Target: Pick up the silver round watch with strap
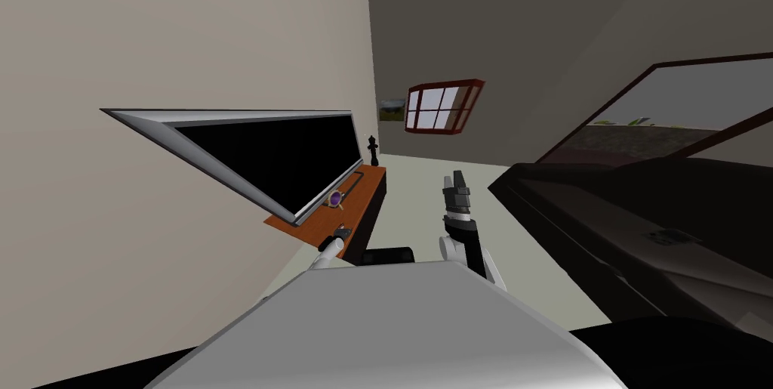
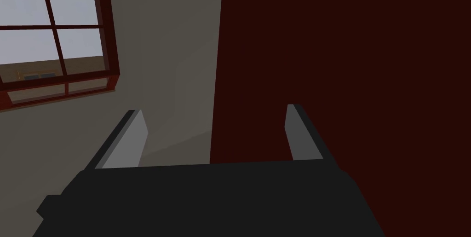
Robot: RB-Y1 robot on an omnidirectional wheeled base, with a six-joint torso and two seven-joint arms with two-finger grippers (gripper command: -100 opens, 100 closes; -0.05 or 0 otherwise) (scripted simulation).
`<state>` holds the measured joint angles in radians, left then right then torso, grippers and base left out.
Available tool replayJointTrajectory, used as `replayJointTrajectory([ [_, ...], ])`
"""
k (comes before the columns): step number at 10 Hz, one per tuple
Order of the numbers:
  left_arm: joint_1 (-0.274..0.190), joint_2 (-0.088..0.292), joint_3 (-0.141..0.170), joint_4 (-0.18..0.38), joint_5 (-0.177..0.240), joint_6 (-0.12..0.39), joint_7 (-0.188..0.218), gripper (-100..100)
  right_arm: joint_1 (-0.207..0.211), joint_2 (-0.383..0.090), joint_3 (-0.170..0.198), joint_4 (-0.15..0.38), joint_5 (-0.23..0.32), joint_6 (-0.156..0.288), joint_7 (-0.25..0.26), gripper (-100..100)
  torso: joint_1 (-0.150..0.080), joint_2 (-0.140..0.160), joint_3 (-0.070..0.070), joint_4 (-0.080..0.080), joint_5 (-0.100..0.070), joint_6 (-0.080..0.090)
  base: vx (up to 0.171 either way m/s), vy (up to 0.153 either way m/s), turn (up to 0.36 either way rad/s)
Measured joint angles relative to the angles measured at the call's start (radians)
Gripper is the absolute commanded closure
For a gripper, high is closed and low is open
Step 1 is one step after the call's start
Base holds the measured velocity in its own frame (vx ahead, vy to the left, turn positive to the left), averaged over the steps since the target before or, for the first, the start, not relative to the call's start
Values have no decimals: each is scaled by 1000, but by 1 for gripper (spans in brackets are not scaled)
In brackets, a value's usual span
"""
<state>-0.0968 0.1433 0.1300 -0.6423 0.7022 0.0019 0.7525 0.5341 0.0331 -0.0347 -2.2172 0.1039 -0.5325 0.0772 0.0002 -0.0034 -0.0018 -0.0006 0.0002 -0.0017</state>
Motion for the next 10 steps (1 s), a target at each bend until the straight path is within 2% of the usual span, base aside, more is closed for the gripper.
replayJointTrajectory([
  [4,0,0,0,0,0,0,0,-100,0,0,0,0,0,0,0,0,1,0,0,0,0,0,-2,2,-6],
  [6,11,-6,11,-1,-2,-10,2,-100,0,0,0,0,0,0,0,0,2,-2,-1,0,2,3,21,41,-217],
  [9,69,-61,108,-60,-43,-19,-20,-100,0,0,0,0,0,0,0,0,6,-4,-3,-1,4,3,2,56,-243],
  [10,85,-71,125,-63,-47,-32,-18,-100,0,0,0,0,0,0,0,0,8,-6,-4,-2,5,3,-8,60,-235],
])
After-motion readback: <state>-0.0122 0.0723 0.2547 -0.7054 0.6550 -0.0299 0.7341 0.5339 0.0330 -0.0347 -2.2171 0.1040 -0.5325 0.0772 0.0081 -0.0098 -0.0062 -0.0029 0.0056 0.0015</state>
